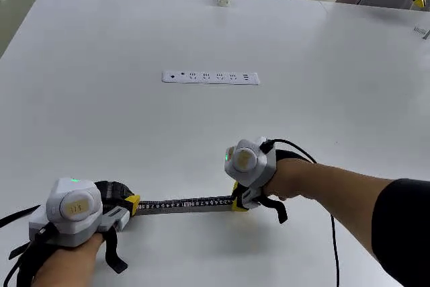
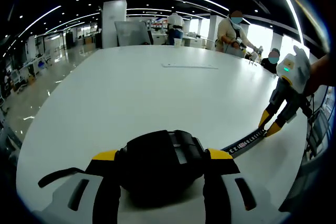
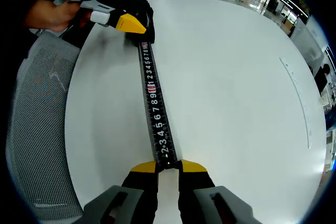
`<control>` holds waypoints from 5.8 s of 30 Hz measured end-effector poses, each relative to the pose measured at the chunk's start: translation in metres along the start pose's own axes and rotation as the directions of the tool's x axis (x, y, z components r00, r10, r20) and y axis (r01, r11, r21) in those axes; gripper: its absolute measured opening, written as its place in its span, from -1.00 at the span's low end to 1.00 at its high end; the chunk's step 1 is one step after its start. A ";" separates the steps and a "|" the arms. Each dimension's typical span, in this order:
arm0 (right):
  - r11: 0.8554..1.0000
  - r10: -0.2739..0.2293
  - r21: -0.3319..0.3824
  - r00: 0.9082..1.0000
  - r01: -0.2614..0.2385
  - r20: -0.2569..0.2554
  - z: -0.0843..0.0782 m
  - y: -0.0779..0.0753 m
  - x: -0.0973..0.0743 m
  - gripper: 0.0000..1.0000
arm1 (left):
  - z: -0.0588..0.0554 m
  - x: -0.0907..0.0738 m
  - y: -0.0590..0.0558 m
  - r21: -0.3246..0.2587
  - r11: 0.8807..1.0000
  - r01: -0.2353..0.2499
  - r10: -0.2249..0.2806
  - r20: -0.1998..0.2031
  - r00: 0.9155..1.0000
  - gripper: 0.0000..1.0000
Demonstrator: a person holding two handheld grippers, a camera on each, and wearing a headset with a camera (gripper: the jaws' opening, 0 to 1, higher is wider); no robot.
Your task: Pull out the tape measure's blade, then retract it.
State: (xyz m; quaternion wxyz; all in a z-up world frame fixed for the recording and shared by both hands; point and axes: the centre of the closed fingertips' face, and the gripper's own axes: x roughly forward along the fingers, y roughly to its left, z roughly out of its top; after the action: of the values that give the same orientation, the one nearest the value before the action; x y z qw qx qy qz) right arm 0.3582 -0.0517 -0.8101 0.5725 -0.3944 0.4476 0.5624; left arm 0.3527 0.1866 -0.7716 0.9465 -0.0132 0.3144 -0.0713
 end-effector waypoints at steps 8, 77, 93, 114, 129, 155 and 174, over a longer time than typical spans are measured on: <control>1.000 0.006 -0.003 1.000 -0.006 0.000 0.002 0.000 0.001 -0.79 | 0.000 0.000 0.000 -0.001 1.000 0.000 0.000 -0.001 1.000 0.19; 0.999 -0.007 -0.048 1.000 0.006 -0.027 0.021 0.002 0.006 -0.79 | -0.002 0.000 0.000 -0.006 1.000 0.011 -0.011 -0.013 1.000 0.19; 0.999 -0.008 -0.040 1.000 0.007 -0.017 0.025 0.002 0.008 -0.79 | -0.002 0.000 0.000 -0.010 1.000 0.013 -0.013 -0.018 1.000 0.19; 1.000 0.006 -0.024 1.000 -0.007 -0.012 0.030 0.002 0.009 -0.79 | -0.003 0.000 -0.001 -0.014 1.000 0.014 -0.015 -0.021 1.000 0.19; 1.000 0.018 -0.018 1.000 -0.019 -0.018 0.034 0.002 0.012 -0.80 | -0.002 0.001 -0.001 -0.014 1.000 0.017 -0.017 -0.015 1.000 0.19; 1.000 0.019 -0.008 1.000 -0.019 -0.017 0.042 0.005 0.014 -0.80 | -0.002 0.002 0.000 -0.020 1.000 0.021 -0.021 -0.022 1.000 0.19; 1.000 0.018 0.001 1.000 -0.018 -0.012 0.047 0.006 0.015 -0.80 | -0.002 0.002 0.000 -0.025 0.999 0.025 -0.026 -0.030 0.999 0.20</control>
State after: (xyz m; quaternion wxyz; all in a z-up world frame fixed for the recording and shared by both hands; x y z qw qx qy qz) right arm 0.3553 -0.0018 -0.8105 0.5650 -0.3934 0.4548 0.5650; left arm 0.3526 0.1860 -0.7746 0.9403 -0.0280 0.3296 -0.0796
